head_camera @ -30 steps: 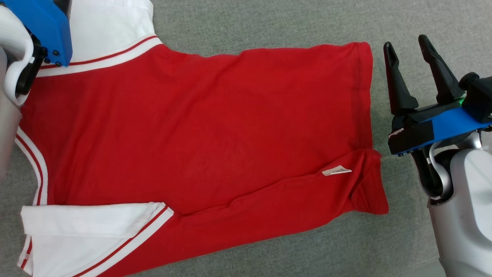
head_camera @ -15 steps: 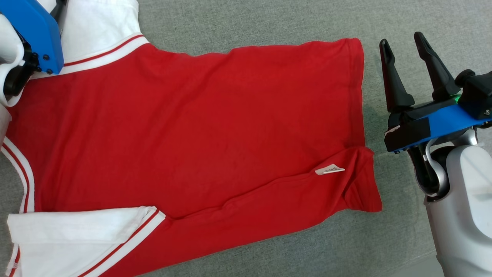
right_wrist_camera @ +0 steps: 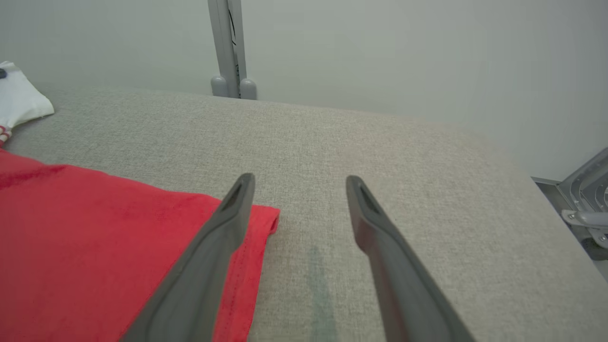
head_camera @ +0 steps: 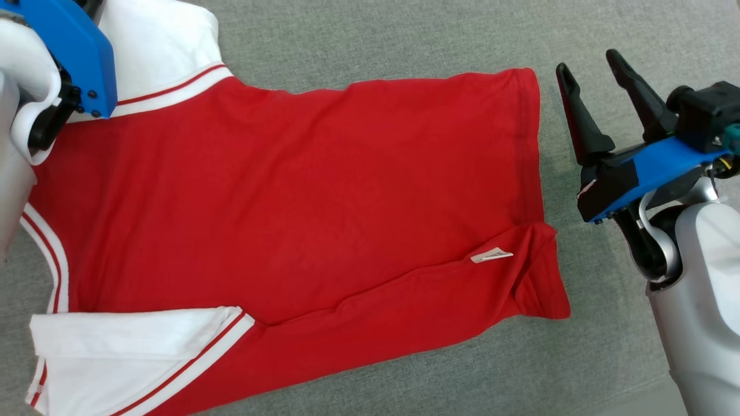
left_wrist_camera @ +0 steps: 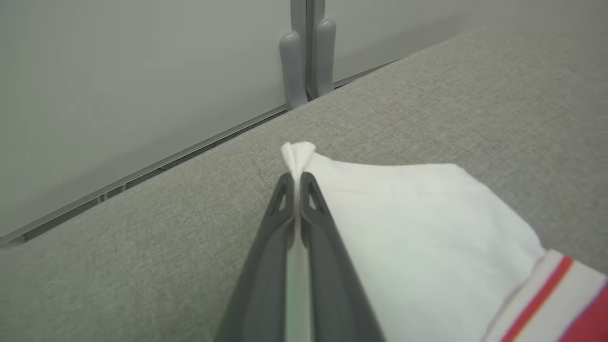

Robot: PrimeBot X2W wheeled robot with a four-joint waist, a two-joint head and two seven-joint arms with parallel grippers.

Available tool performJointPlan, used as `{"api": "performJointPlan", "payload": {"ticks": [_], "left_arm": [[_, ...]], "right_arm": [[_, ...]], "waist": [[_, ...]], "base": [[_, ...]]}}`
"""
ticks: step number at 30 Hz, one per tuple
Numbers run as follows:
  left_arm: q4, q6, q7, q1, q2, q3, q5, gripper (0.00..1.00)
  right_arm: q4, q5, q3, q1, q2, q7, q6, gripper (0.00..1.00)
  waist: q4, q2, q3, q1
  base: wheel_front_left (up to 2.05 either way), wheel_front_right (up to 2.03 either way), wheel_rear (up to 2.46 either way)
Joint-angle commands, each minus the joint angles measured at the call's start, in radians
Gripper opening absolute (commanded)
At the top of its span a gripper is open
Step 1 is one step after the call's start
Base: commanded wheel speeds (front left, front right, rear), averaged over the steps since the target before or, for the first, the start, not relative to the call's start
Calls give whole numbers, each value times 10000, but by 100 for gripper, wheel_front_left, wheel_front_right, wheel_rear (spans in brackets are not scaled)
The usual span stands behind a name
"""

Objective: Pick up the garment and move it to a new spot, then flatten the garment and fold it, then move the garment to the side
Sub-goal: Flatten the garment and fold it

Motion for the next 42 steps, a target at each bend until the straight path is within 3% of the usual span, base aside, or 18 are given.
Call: {"api": "performJointPlan", "payload": {"ticks": [1, 10, 20, 21, 22, 23, 32, 42], "left_arm": [[-10, -5, -146, -161, -48, -121, -34, 0], [-128, -5, -800, -481, -294, -725, -234, 0], [-111, -6, -1333, -838, -540, -1179, -510, 0], [-104, -6, -1365, -865, -566, -1225, -535, 0], [-103, -6, -1428, -883, -593, -1279, -554, 0], [-101, -6, -1479, -904, -619, -1332, -595, 0], [-42, -6, -2375, -984, -773, -1466, -841, 0], [-516, -1, -3776, -64, -807, -1392, -1164, 0]], "right_arm": [[58, 95, 65, -220, -105, 201, 1, 100], [946, 752, 446, -731, -545, 1381, 1, 100], [2512, 874, 1022, -1415, -683, 1993, 1, 100], [2618, 904, 1091, -1466, -674, 1999, 1, 83], [2730, 965, 1150, -1525, -653, 1959, 1, 60], [2841, 1049, 1216, -1572, -643, 1960, 1, 0], [3489, 1028, 1185, -2102, -886, 932, -1, 0], [4169, 1017, 1294, -1669, -1016, -355, -1, 0]], "waist": [[56, 0, -38, 1], [550, 0, -105, 1], [944, 0, -30, 1], [975, 0, -26, 1], [1000, 0, -21, 1], [1030, 0, -20, 1], [1362, 0, -295, 1], [1896, 0, -1211, 1]], "base": [[0, 0, 0], [0, 0, 0], [0, 0, 0], [0, 0, 0], [0, 0, 0], [0, 0, 0], [0, 0, 0], [0, 0, 0]]}}
